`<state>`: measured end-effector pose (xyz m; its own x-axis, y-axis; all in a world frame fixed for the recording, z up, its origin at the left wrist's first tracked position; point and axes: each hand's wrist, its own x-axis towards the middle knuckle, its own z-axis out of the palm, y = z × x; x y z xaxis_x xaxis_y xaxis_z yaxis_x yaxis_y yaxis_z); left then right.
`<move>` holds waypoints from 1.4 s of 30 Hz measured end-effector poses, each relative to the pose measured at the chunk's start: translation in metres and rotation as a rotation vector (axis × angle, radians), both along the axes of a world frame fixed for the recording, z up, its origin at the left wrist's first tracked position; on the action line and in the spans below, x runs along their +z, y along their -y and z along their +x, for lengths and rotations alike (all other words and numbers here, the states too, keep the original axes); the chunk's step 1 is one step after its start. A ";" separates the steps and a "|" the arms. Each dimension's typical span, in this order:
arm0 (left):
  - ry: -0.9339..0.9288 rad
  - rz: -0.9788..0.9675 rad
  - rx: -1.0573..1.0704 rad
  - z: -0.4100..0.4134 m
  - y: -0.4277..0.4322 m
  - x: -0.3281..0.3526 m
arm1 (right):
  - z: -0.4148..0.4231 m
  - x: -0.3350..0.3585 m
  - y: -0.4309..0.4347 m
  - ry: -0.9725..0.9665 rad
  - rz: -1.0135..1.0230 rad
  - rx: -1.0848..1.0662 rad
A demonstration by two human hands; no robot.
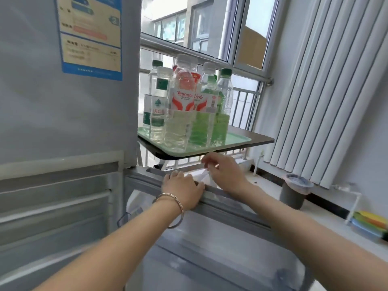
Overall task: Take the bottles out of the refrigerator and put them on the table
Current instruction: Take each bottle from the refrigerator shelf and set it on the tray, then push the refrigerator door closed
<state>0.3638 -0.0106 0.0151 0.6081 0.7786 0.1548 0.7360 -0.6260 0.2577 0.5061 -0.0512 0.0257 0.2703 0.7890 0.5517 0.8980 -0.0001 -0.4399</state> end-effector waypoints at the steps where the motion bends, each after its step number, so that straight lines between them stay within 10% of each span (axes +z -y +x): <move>1: -0.037 -0.006 0.004 -0.007 0.001 -0.008 | -0.015 -0.010 0.003 -0.009 -0.117 0.028; 7: -0.125 -0.052 0.004 -0.016 0.003 -0.009 | -0.048 -0.016 0.009 -0.175 -0.398 -0.001; 29: -0.209 -0.133 0.053 -0.190 0.037 0.011 | -0.199 -0.034 0.042 -0.232 -0.236 0.273; 42: -0.212 0.354 0.344 -0.321 0.036 -0.012 | -0.280 -0.097 -0.027 0.306 -0.124 0.237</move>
